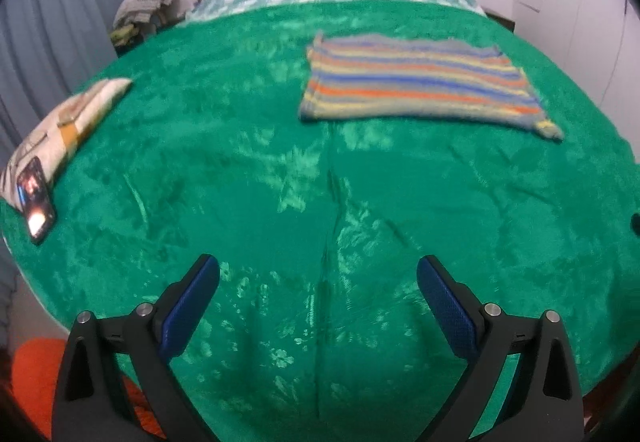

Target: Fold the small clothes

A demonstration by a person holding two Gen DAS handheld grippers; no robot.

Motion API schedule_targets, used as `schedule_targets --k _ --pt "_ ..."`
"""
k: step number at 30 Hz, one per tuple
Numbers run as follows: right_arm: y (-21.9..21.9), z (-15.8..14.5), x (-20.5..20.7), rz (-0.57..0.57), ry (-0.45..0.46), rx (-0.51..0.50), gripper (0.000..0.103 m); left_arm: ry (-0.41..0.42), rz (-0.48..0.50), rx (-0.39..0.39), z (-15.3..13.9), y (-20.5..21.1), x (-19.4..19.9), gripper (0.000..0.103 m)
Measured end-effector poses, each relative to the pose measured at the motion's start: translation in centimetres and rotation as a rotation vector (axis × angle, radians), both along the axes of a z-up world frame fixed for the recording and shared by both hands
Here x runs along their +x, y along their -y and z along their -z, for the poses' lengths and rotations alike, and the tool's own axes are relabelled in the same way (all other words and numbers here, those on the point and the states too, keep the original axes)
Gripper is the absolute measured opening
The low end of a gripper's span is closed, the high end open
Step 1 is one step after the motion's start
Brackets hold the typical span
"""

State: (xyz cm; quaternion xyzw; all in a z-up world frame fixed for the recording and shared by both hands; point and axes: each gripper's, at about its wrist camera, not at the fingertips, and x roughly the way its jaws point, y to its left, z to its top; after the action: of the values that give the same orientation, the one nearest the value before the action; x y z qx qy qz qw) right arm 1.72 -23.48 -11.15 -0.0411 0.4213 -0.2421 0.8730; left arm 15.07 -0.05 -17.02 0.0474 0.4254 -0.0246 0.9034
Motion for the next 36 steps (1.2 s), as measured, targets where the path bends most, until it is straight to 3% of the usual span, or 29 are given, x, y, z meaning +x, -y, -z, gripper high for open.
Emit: schedule_targets --k 7,27,32,36 --pt "-1.0 0.3 0.0 -0.028 -0.009 -0.024 0.098 -0.012 0.010 0.054 0.2 0.5 -0.3 0.100" --pt "-1.4 0.9 0.1 -0.032 -0.034 -0.032 0.098 -0.056 -0.008 0.074 1.5 -0.1 0.0 0.100" --pt "-1.0 0.8 0.4 -0.040 -0.024 0.006 0.098 -0.052 0.065 0.067 1.7 1.4 -0.5 0.100" --pt "0.6 -0.5 1.7 -0.072 0.022 0.076 0.098 -0.067 0.242 0.040 1.7 6.0 0.2 0.100"
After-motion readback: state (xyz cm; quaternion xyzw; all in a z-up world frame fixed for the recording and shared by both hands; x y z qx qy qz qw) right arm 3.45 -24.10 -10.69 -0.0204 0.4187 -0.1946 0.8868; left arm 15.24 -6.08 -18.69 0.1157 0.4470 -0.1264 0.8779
